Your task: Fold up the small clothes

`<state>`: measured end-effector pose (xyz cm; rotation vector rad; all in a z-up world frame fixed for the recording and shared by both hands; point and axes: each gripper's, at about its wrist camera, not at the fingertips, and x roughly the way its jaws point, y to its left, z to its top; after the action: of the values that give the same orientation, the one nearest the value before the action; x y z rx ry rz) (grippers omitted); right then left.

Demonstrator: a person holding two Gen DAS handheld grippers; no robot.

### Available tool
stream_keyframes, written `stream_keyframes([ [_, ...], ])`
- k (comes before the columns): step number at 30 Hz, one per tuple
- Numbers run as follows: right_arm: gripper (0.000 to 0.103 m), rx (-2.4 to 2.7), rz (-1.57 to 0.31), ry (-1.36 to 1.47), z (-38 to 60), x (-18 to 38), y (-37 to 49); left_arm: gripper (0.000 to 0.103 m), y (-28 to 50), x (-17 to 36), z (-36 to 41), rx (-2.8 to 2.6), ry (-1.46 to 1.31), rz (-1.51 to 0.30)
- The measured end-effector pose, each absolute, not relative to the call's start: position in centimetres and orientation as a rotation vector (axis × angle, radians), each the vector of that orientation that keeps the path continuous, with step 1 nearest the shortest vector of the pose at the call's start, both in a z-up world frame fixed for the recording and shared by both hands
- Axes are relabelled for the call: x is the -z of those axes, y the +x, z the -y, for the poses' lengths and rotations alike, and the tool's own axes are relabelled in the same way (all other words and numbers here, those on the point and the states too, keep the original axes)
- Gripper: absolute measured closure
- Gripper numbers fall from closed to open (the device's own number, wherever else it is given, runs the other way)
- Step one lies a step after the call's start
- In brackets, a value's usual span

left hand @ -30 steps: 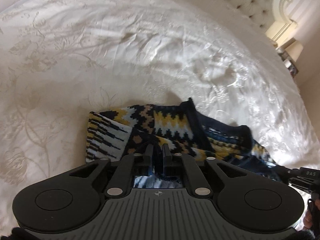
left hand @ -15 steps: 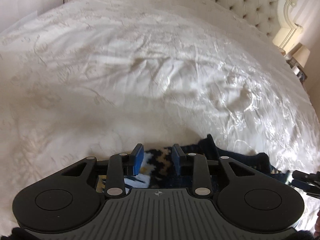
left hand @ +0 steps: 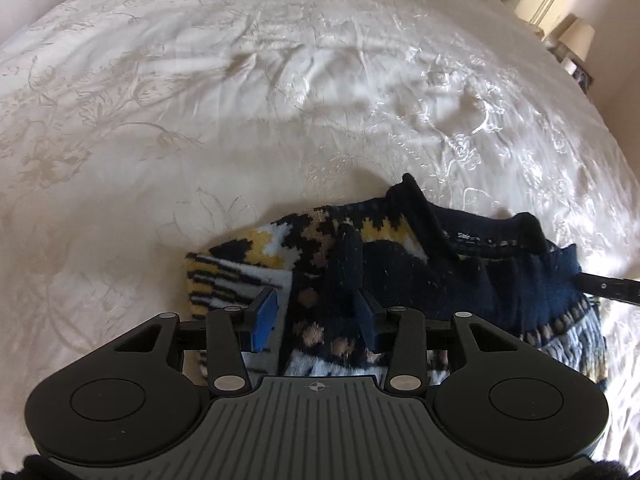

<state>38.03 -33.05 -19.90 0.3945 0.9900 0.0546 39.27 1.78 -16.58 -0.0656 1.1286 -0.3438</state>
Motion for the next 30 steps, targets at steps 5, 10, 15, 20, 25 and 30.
stream_keyframes([
  [5,0.042,-0.095,-0.99,0.348,32.8,20.7,39.2,0.061,40.7,17.3,-0.6,0.381,-0.035,-1.14],
  [10,0.048,-0.131,-0.986,0.351,32.9,21.1,39.7,0.062,41.0,17.3,0.9,0.465,0.017,-1.125],
  [15,0.091,-0.13,-0.971,0.349,32.8,20.8,39.5,0.09,41.0,17.4,1.5,0.445,0.045,-1.089],
  [20,0.091,-0.135,-0.908,0.325,32.2,18.6,38.2,0.097,39.6,15.7,1.0,0.391,0.007,-1.023],
  [25,0.092,-0.131,-0.841,0.312,32.2,16.3,38.0,0.097,38.9,12.9,1.3,0.387,0.024,-0.899],
  [30,0.092,-0.092,-0.853,0.308,32.7,17.3,39.8,0.098,41.3,12.6,1.5,0.35,0.011,-0.867],
])
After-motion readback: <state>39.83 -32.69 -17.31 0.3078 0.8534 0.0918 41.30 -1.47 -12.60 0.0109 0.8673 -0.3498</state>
